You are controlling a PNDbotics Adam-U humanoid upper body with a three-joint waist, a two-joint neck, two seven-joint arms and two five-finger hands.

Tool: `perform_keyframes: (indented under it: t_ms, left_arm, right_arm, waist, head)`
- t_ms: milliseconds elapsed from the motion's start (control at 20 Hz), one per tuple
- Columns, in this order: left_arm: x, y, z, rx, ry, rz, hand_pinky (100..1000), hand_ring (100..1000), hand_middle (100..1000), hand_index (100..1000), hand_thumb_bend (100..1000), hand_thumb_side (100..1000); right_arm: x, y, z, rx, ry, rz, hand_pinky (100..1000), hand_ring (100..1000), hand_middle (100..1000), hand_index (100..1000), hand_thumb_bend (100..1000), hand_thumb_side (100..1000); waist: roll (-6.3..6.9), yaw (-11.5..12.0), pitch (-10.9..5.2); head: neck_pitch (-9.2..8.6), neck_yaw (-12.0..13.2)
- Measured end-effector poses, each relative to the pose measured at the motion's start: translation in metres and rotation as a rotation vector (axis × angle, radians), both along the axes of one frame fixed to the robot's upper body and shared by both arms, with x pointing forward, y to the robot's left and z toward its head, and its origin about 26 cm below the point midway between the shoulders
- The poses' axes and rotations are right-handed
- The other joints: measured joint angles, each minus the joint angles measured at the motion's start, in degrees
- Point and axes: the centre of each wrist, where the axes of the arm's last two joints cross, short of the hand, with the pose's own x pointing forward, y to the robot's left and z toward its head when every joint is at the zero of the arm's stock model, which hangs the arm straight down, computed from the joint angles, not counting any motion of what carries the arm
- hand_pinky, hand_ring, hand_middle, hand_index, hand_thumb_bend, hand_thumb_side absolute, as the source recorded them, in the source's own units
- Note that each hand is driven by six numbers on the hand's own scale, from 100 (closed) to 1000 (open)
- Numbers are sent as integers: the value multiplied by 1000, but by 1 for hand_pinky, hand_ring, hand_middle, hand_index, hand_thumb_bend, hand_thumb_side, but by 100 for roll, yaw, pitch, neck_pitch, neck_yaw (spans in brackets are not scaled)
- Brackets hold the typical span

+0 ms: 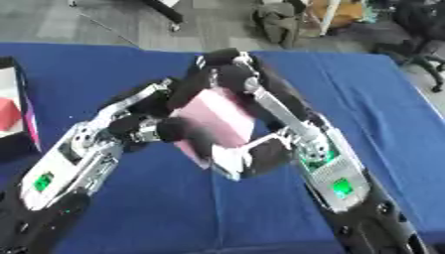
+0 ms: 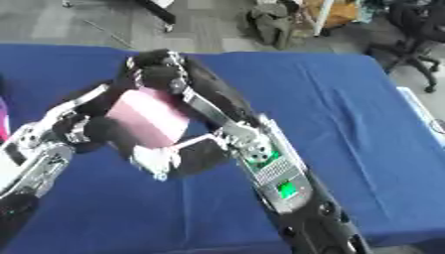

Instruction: Pick up the objects with one hand, pass them to the other hand, and then place them into the box on the other side of the table.

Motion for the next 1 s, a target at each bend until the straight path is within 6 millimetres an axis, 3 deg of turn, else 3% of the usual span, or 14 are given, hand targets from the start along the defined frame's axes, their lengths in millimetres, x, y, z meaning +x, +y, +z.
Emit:
perform_keyframes:
  t_ms: [1000]
  left_arm:
    - [0, -1, -4, 5, 11, 4, 652, 474, 279, 360, 137, 417]
  right_arm:
    - [-1, 2, -4, 105, -18, -33, 435, 468, 373, 411, 303, 594]
  waist:
    - [0, 8, -1]
  head:
    - [0, 17]
